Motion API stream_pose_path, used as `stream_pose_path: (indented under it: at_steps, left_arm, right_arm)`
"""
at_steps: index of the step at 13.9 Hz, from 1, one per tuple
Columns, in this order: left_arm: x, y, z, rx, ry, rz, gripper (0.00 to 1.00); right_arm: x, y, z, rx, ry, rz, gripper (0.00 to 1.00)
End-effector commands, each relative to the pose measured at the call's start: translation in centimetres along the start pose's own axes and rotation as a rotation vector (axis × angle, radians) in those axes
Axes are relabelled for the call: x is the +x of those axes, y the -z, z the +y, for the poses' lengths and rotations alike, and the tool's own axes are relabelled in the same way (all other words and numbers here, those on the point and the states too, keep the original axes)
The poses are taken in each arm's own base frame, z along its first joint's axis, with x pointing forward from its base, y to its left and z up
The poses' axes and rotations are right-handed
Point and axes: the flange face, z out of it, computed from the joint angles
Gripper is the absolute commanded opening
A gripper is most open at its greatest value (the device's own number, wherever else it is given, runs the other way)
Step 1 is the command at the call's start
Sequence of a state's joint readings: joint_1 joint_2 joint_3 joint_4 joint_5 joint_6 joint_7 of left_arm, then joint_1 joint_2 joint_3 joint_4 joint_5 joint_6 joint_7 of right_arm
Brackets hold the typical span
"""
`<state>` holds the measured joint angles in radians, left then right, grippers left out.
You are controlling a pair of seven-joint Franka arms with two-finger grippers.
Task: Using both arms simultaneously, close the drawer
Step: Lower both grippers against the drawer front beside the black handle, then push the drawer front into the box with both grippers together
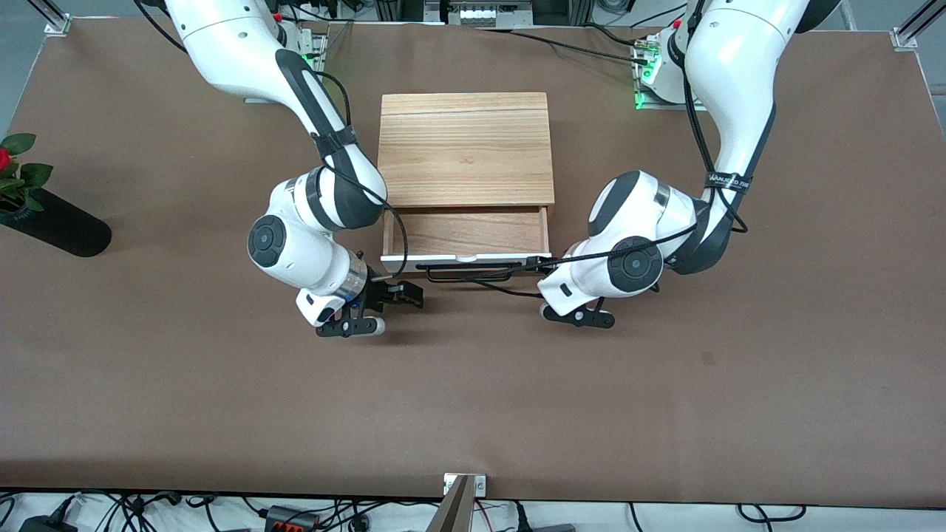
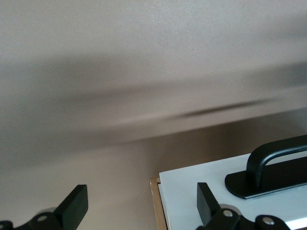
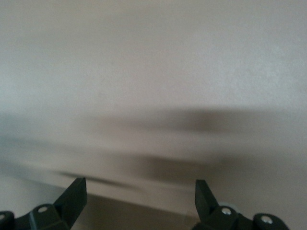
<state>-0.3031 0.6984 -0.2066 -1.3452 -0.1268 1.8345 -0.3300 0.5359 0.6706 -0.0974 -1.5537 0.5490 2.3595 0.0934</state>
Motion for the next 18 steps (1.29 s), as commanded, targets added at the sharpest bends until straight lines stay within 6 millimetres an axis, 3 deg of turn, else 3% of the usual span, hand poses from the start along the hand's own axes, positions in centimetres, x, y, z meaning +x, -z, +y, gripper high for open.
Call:
stream_pose_path:
  at_steps: [1,6,14,18]
  left_arm:
    - [-0.6,-0.3,0.2,0.002,-0.014,-0.024,1.00]
    - [-1.0,-0.4,0.6,0.011,-0.022,-0.046,1.00]
    - [-1.8,-1.0,1.2,0.024,-0.035,-0.093,1.00]
    - [-2.9,-2.8,1.9,0.057,-0.050,-0.178,1.00]
  right_arm:
    - [-1.7,0.7,-0.3,0.002,-0.014,-0.058,1.00]
    - [-2.6,1.8,-0.7,0.003,-0.006,-0.150,1.00]
    - [-4.3,0.8,-0.9,-0.010,0.000,-0.274,1.00]
    - [-5.4,0.6,-0.5,-0.016,-0.011,-0.379,1.00]
